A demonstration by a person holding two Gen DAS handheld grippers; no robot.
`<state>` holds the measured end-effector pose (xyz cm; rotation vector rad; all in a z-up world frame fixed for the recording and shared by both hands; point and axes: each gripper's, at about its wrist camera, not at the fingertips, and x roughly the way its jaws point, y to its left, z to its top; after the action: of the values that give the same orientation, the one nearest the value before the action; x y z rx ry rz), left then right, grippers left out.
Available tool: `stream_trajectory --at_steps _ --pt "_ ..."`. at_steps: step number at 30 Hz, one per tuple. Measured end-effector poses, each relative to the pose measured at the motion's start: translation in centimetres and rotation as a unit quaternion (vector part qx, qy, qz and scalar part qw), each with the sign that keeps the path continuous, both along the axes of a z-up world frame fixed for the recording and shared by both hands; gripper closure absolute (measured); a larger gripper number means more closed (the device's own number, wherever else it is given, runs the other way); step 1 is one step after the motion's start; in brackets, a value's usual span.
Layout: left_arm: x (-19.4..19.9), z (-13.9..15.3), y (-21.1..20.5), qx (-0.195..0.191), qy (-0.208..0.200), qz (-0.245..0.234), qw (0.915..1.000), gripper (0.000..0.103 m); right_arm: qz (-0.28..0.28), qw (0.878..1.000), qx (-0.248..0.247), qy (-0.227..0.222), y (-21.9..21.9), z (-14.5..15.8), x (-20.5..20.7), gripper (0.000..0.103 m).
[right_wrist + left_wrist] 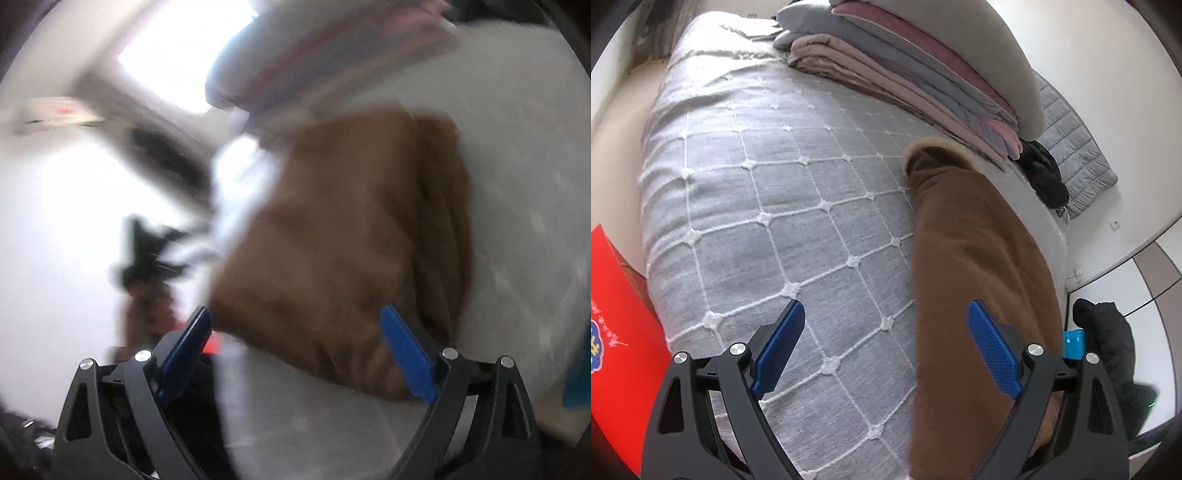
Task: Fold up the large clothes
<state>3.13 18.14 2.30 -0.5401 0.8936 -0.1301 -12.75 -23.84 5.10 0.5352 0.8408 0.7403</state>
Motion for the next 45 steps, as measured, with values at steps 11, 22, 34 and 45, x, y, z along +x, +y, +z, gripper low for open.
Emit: stream_trajectory --at_steps 11,22,34,45 --pt "1.6 -1.1 -2.5 0.012 0.020 -0.017 0.9996 0.017 -0.003 0.994 0.021 0.110 -3.6 -2.6 17.5 0.006" --pt "2.3 -0.7 -4.4 0.029 0.013 -0.041 0.9986 0.017 0.072 0.975 0.118 0.173 -3.4 -6.9 25.0 0.006" --pt "1.9 -0.3 -4.1 0.022 0.007 -0.038 0.9990 0.017 0.081 0.976 0.054 0.195 -3.1 -7.0 25.1 0.006" --pt "1.8 -0.4 -4.4 0.016 0.010 -0.044 0.9988 0.017 0.101 0.968 0.074 0.219 0.1 -7.8 27.1 0.006"
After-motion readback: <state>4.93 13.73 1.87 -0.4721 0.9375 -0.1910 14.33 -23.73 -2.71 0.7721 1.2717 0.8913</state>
